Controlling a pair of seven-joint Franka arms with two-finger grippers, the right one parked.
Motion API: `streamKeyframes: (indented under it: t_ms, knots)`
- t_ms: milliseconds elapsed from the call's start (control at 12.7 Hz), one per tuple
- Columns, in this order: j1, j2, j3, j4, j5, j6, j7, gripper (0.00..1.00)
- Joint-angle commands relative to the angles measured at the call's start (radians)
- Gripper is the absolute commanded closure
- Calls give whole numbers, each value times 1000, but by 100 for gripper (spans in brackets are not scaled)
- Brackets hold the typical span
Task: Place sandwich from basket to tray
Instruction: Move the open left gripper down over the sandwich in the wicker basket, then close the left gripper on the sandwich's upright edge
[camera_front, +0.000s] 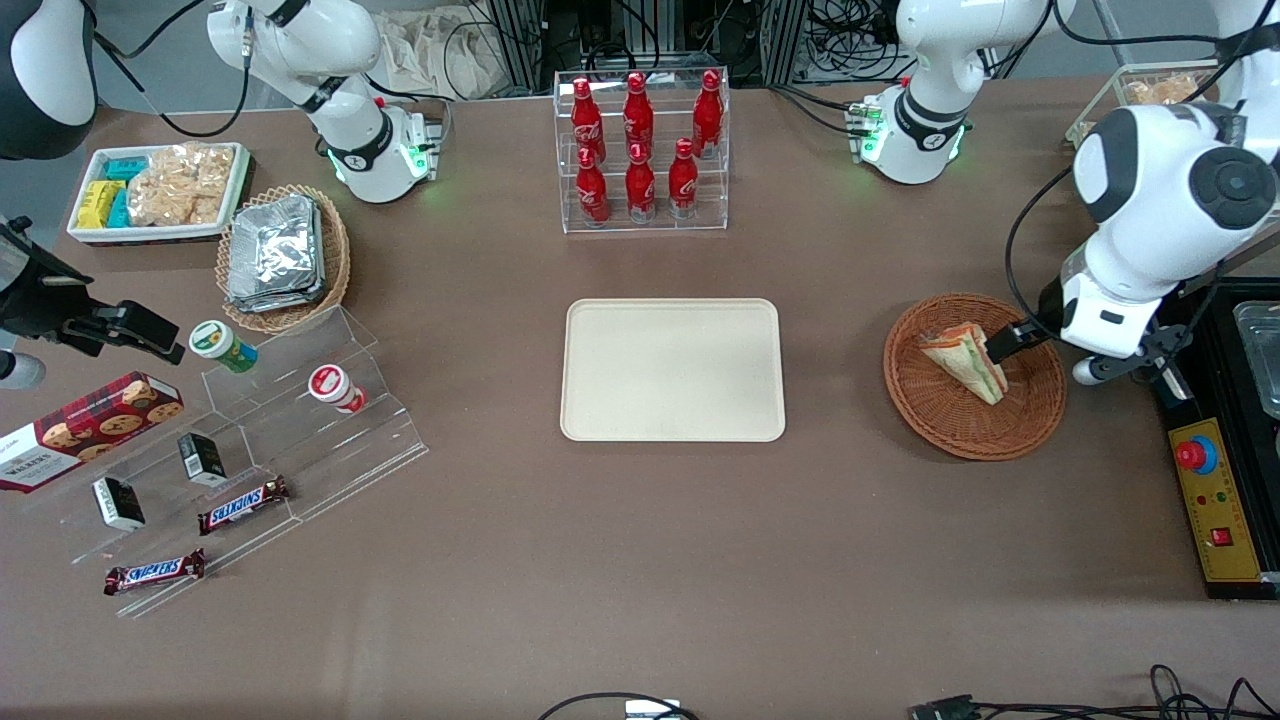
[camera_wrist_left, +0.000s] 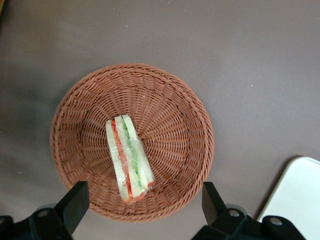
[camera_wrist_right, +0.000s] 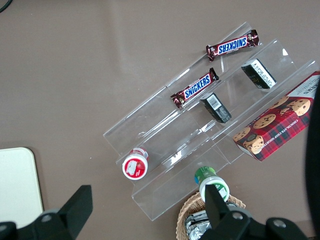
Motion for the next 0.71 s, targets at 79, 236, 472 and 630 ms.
streamKeyframes:
  t_ms: [79, 236, 472, 630]
  knots:
    - [41, -33, -3, -164, 8, 188, -30, 0]
    - [42, -6, -3, -215, 8, 277, -66, 0]
    - [39, 23, -4, -241, 8, 325, -117, 0]
    - [39, 40, -4, -291, 8, 413, -126, 0]
